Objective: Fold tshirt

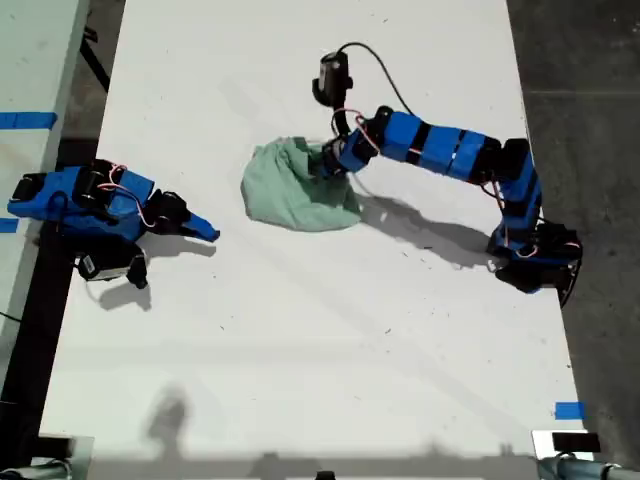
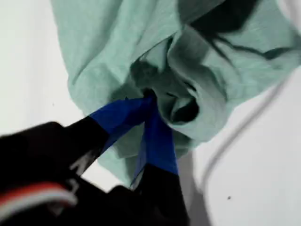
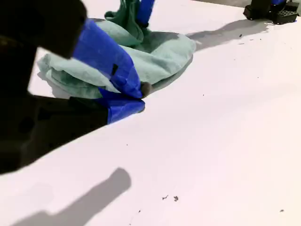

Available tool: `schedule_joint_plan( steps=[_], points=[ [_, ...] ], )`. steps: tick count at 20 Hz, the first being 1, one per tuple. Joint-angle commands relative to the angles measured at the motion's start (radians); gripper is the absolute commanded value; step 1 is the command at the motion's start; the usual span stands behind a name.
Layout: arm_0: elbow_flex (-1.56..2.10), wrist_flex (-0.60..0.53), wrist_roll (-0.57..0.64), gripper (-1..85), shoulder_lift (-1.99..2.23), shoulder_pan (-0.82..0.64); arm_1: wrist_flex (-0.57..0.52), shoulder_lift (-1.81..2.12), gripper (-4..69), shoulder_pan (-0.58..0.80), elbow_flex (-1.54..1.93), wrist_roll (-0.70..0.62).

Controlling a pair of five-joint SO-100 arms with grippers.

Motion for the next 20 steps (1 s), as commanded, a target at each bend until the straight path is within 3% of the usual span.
schedule_joint_plan(
  steps=[1, 4, 8, 11, 13, 15, 20],
  points=[
    [0.014, 0.003, 0.011, 0.1, 0.103, -0.021, -0.172, 0.080, -0.7, 0.149, -0.018, 0.015],
    [0.014, 0.003, 0.012, 0.1, 0.103, -0.020, -0.199, 0.158, -0.7, 0.276, 0.020, 0.038],
    [0.014, 0.003, 0.012, 0.1, 0.103, -0.018, -0.060, 0.479, -0.7, 0.327, 0.230, -0.005],
    [0.014, 0.003, 0.014, 0.1, 0.103, -0.017, -0.012, 0.672, -0.7, 0.244, 0.417, -0.006],
    [0.014, 0.003, 0.014, 0.1, 0.103, -0.015, -0.046, 0.652, -0.7, 0.146, 0.451, 0.005],
    [0.014, 0.003, 0.014, 0.1, 0.103, -0.014, -0.098, 0.525, -0.7, 0.058, 0.364, -0.003],
    [0.014, 0.003, 0.014, 0.1, 0.103, -0.012, -0.075, 0.189, -0.7, -0.114, 0.044, -0.044]
  ],
)
